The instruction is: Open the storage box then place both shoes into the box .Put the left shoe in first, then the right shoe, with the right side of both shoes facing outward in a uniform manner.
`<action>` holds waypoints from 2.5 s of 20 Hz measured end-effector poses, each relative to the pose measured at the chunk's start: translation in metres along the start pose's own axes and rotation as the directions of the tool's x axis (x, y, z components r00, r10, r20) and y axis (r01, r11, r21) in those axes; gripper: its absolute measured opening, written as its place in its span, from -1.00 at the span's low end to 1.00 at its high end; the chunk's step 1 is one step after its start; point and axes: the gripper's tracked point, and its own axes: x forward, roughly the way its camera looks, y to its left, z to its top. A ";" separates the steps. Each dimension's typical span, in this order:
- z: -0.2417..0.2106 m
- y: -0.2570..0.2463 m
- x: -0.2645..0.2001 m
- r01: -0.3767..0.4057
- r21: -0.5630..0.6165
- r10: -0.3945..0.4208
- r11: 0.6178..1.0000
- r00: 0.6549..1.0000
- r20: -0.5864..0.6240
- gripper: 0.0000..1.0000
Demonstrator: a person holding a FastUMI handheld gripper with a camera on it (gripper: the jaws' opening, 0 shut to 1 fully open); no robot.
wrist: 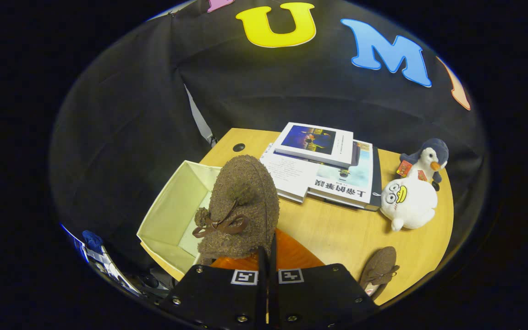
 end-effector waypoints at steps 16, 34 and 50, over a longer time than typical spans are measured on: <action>0.033 0.110 0.060 -0.098 -0.066 0.093 0.993 0.993 -0.077 -0.96; 0.002 0.157 0.116 -0.161 0.007 0.159 0.987 0.962 -0.221 -0.45; 0.051 0.078 0.011 -0.181 0.009 0.181 0.984 0.983 -0.036 0.94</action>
